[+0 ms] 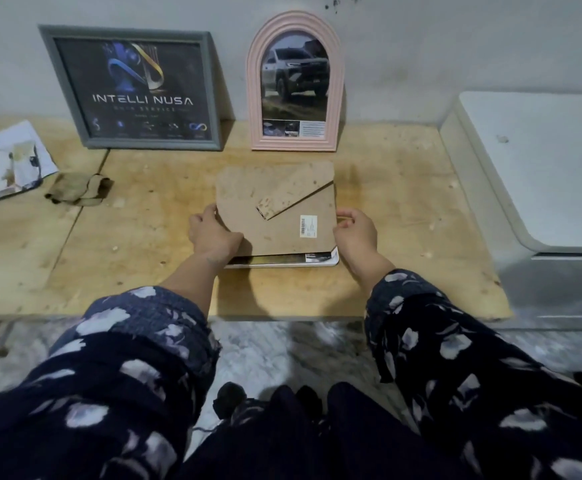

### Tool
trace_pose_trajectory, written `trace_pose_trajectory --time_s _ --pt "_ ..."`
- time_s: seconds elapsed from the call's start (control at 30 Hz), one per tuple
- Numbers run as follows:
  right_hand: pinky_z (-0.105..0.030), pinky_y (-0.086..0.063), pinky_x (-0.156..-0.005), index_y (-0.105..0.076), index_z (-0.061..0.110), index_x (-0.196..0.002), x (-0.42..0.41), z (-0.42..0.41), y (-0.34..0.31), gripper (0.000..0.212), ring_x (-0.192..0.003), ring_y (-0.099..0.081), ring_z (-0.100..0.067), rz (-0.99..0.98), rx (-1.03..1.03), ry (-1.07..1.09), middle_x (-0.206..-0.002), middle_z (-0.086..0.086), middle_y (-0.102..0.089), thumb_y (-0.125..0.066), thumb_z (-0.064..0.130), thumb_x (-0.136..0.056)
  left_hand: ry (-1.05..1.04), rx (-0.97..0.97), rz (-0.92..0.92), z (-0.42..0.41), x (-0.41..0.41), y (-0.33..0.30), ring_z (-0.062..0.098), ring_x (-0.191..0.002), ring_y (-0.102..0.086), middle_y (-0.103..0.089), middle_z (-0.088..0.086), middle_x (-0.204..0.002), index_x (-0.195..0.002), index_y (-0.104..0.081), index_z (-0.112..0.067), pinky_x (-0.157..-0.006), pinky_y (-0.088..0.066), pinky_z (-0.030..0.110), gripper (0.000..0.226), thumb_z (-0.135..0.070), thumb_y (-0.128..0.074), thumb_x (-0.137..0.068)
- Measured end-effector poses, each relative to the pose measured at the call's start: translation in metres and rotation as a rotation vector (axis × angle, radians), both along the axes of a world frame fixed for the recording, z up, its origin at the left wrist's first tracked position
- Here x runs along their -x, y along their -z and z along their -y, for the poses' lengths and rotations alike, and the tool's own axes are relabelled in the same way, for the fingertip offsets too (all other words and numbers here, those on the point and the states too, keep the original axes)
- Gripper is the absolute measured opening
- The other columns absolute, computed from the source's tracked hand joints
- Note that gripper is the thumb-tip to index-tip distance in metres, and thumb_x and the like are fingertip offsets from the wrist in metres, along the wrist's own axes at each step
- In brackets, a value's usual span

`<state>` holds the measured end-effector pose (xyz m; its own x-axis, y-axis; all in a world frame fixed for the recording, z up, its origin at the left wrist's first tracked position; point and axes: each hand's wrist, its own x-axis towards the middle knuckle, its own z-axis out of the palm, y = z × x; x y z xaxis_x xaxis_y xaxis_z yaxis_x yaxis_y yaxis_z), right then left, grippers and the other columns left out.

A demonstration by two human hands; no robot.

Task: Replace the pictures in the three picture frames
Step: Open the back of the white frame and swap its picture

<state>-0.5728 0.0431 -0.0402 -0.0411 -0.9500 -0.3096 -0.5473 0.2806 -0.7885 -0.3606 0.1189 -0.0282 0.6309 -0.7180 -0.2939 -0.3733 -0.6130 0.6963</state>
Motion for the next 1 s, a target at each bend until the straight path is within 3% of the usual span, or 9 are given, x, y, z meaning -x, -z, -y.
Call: trace_pose_trajectory --time_s 0.2,0.4,0.77,0.83,0.9,1.0 --pt "-0.044 -0.056 -0.082 -0.058 0.032 -0.106 0.0 -0.012 0.007 0.03 -0.09 -0.064 -0.021 -0.036 0.006 -0.032 -0.104 0.002 -0.066 -0.043 0.013 -0.089 0.054 -0.015 0.036 -0.013 -0.004 0.003 0.034 -0.13 -0.033 -0.032 0.012 -0.137 -0.145 -0.035 -0.018 -0.111 -0.031 0.04 0.071 -0.015 -0.07 -0.083" --pt "-0.042 -0.056 -0.08 -0.057 0.03 -0.104 0.005 -0.02 0.012 0.031 -0.086 -0.063 -0.019 -0.027 -0.003 -0.017 -0.095 0.001 -0.066 -0.046 0.006 -0.089 0.113 -0.012 0.077 -0.017 -0.003 0.004 0.03 -0.13 -0.033 -0.034 0.01 -0.134 -0.143 -0.037 -0.019 -0.106 -0.033 0.041 0.07 -0.019 -0.072 -0.083" --pt "-0.028 -0.047 -0.073 -0.056 0.016 -0.126 0.005 -0.02 0.007 0.044 -0.083 -0.054 -0.015 -0.063 0.003 -0.072 -0.076 0.013 -0.048 -0.05 -0.004 -0.087 0.181 -0.097 0.132 -0.02 -0.005 0.008 0.03 -0.131 -0.026 -0.03 0.009 -0.141 -0.147 -0.033 -0.015 -0.108 -0.029 0.042 0.071 -0.03 -0.069 -0.088" --pt "-0.023 -0.043 -0.074 -0.056 0.015 -0.13 0.005 -0.021 0.007 0.046 -0.089 -0.056 -0.015 -0.085 0.002 -0.084 -0.086 0.009 -0.056 -0.049 -0.003 -0.088 0.193 -0.122 0.129 -0.019 -0.004 0.009 0.03 -0.132 -0.025 -0.027 0.008 -0.142 -0.148 -0.03 -0.015 -0.109 -0.028 0.042 0.072 -0.031 -0.067 -0.089" --pt "-0.02 -0.041 -0.078 -0.051 0.015 -0.137 0.005 -0.022 0.006 0.05 -0.097 -0.058 -0.015 -0.118 -0.006 -0.111 -0.116 -0.001 -0.062 -0.048 -0.003 -0.09 0.208 -0.139 0.136 -0.019 -0.004 0.009 0.03 -0.131 -0.025 -0.026 0.008 -0.142 -0.148 -0.03 -0.014 -0.108 -0.028 0.042 0.071 -0.031 -0.066 -0.09" --pt "-0.017 -0.041 -0.075 -0.045 0.015 -0.14 0.006 -0.023 0.003 0.049 -0.093 -0.06 -0.011 -0.182 -0.009 -0.156 -0.142 -0.001 -0.049 -0.046 0.001 -0.094 0.216 -0.136 0.127 -0.017 -0.004 0.007 0.031 -0.129 -0.027 -0.026 0.009 -0.141 -0.144 -0.034 -0.01 -0.11 -0.027 0.041 0.065 -0.027 -0.065 -0.091"
